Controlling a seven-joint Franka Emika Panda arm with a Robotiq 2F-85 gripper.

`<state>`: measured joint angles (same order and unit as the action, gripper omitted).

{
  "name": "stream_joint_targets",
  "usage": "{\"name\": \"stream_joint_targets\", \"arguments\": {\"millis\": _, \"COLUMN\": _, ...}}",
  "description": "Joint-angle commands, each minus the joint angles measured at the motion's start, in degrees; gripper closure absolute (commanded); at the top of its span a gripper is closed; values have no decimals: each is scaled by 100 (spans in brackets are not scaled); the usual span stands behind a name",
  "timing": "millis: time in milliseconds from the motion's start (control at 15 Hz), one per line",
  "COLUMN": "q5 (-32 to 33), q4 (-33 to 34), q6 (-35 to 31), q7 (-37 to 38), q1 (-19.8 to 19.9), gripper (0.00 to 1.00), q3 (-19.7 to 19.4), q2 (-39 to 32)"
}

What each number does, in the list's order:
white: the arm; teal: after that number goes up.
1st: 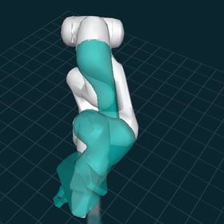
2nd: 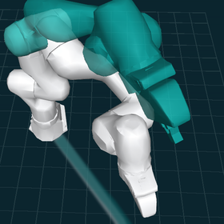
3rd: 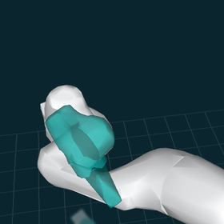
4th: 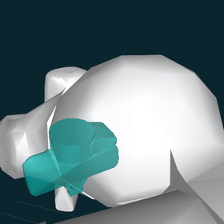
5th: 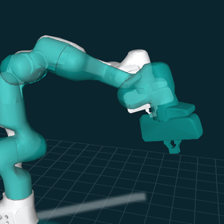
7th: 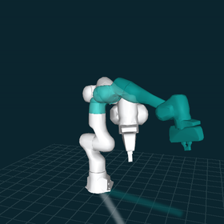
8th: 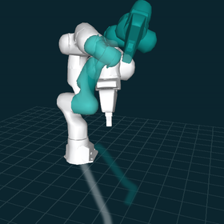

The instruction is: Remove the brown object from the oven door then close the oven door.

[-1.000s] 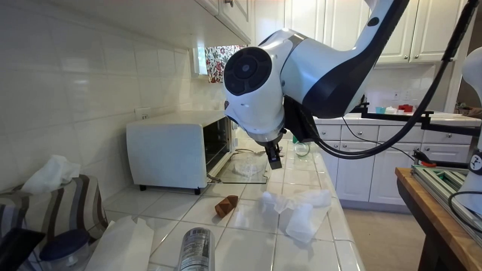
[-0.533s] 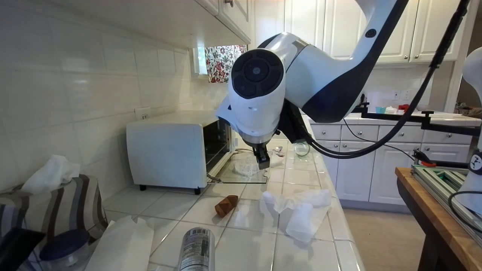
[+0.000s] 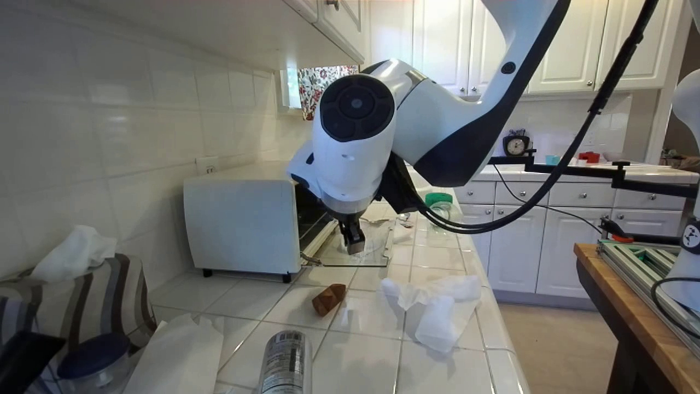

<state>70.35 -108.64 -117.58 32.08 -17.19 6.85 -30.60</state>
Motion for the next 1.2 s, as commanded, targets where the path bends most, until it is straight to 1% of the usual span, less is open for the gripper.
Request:
{"name": "stream_joint_targets", "arguments": {"millis": 0, "q5": -104, "q4": 395, "q6": -124, "q7": -176, "q1": 62, "gripper": 0, "q3": 112, "q2": -271}}
{"name": "stream_joint_targets", "arguments": {"millis": 400, "q5": -314, "q4": 658, "q6": -278, "q7": -250, "q1": 58, "gripper": 0, "q3": 153, "q2": -570}}
{"name": "stream_joint_targets", "arguments": {"millis": 800, "q5": -450, "q4": 650, "q6": -309, "q7": -292, "q1": 23, "gripper": 0, "q3": 125, "q2": -645}}
{"name": "stream_joint_targets", "arguments": {"millis": 1133, "q5": -727, "q4": 588, "q6": -150, "q7": -372, "q1": 9, "gripper": 0, "q3": 131, "q2": -589}}
